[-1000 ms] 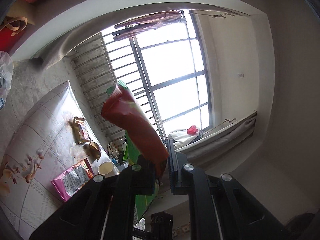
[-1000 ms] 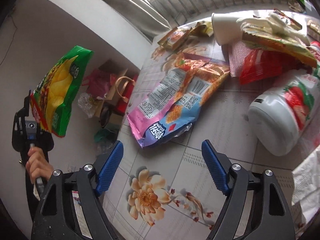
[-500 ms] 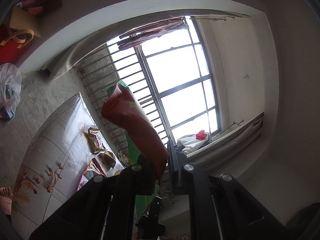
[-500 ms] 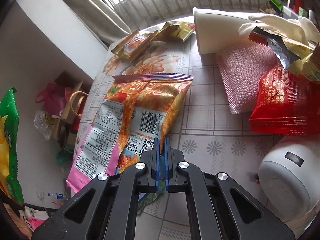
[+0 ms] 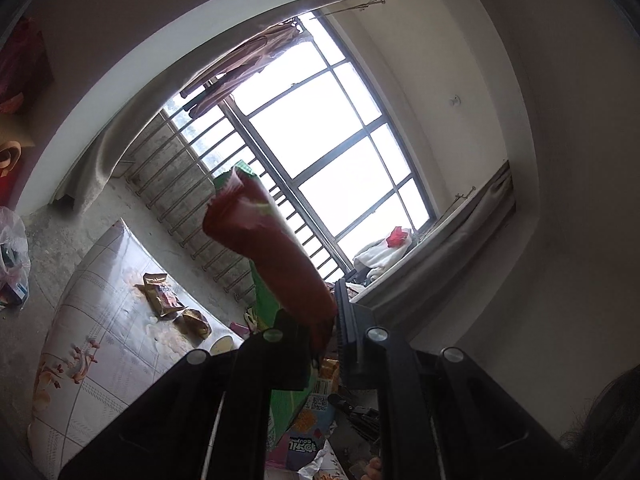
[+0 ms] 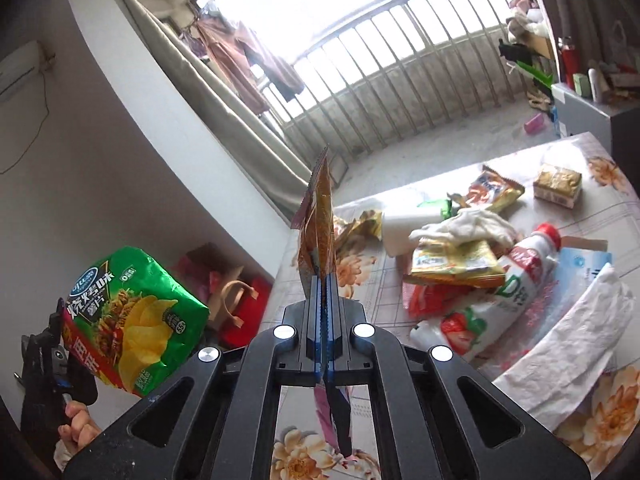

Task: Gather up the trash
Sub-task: 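Grasp the pink-and-blue snack bag with the right gripper while the left gripper holds the chip bag, then carry the pink bag over the blue basket and open the right gripper to drop it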

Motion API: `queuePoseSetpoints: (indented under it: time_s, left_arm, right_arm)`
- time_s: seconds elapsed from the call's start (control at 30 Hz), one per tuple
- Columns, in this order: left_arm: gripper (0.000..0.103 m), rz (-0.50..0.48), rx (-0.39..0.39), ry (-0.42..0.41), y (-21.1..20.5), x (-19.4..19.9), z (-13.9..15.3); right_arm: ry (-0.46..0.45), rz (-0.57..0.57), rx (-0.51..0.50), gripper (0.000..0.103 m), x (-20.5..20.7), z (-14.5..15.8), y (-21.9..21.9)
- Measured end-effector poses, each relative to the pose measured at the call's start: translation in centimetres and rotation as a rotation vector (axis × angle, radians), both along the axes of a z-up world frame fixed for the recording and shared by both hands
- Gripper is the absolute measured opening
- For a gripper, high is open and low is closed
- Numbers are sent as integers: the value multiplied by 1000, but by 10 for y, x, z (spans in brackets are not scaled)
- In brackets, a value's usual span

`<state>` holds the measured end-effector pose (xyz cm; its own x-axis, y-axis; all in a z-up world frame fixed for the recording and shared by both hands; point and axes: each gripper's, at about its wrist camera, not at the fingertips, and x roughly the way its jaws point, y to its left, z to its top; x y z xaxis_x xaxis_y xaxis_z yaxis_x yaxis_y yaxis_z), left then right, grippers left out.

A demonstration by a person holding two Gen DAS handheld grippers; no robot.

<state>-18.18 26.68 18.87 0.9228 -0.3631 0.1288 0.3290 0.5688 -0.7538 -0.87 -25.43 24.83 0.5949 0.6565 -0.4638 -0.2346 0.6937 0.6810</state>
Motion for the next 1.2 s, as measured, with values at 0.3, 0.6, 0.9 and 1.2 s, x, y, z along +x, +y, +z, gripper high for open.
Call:
queuePoseSetpoints:
  time_s: [0.3, 0.6, 0.9, 1.2]
  left_arm:
    - [9, -307, 126, -15, -144, 16, 34]
    - [10, -716, 182, 46, -322, 47, 4]
    - [10, -822, 284, 132, -418, 50, -30]
    - [10, -814, 445, 125, -450, 40, -39]
  right_arm:
    - [-15, -263, 135, 1, -127, 6, -199]
    - [148, -746, -131, 1, -310, -48, -327]
    - [777, -719, -88, 1, -353, -310, -331]
    - [1110, -401, -671, 2, -304, -484, -280]
